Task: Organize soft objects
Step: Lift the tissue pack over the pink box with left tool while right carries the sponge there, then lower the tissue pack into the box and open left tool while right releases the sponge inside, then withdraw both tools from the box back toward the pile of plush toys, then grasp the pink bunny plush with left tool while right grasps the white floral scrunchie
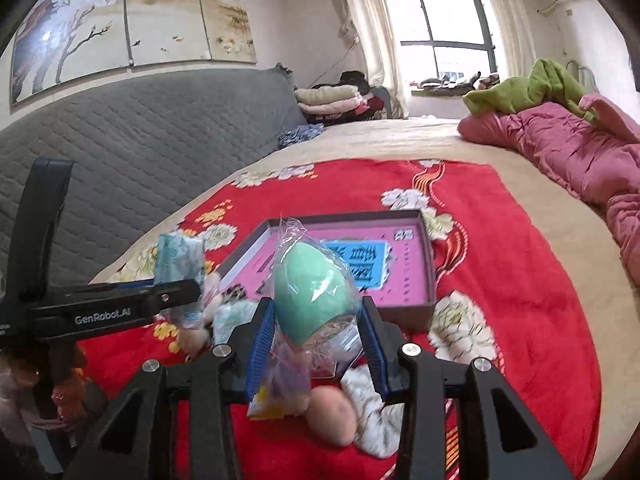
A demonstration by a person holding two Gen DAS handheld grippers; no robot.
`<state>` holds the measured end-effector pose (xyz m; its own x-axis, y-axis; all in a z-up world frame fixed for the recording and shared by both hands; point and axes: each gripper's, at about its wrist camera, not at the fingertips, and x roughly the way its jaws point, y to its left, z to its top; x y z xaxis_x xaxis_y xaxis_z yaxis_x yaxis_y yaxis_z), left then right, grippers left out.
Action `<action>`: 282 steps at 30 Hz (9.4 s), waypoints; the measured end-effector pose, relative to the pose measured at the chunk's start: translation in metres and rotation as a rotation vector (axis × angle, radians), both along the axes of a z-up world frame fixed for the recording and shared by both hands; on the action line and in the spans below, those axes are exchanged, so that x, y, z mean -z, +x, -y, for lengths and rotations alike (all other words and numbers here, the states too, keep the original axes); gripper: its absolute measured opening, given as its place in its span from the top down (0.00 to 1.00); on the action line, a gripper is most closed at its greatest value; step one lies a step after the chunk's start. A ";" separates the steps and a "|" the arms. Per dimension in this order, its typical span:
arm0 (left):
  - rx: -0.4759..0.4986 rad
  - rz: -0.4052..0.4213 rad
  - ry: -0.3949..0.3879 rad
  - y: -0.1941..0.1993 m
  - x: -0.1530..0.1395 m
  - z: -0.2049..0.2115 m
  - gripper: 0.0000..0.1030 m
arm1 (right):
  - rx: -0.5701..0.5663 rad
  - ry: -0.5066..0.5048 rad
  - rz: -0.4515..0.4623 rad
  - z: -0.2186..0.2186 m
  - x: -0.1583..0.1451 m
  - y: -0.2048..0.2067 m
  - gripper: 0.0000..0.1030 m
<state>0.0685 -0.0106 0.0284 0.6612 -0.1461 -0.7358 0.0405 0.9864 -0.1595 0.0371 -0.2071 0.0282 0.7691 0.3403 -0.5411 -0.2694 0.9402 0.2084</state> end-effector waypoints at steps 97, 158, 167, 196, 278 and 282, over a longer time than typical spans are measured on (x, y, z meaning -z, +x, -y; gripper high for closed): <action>0.009 -0.132 -0.079 0.150 0.082 -0.044 0.52 | 0.182 -0.267 -0.358 0.002 0.066 0.142 0.54; -0.091 -0.072 -0.172 0.085 0.029 -0.079 0.39 | 0.225 -0.122 -0.212 0.034 0.015 0.094 0.45; -0.136 -0.038 -0.159 0.062 0.007 -0.093 0.38 | 0.217 -0.094 -0.189 0.039 0.006 0.083 0.44; -0.082 -0.014 -0.061 0.006 -0.020 -0.062 0.36 | 0.174 -0.134 -0.136 0.049 -0.012 0.032 0.42; -0.184 -0.224 -0.186 0.035 0.097 -0.076 0.49 | 0.131 -0.220 -0.221 0.036 0.070 0.021 0.86; -0.161 -0.235 -0.230 0.041 0.103 -0.074 0.56 | 0.149 -0.211 -0.215 0.042 0.066 0.022 0.86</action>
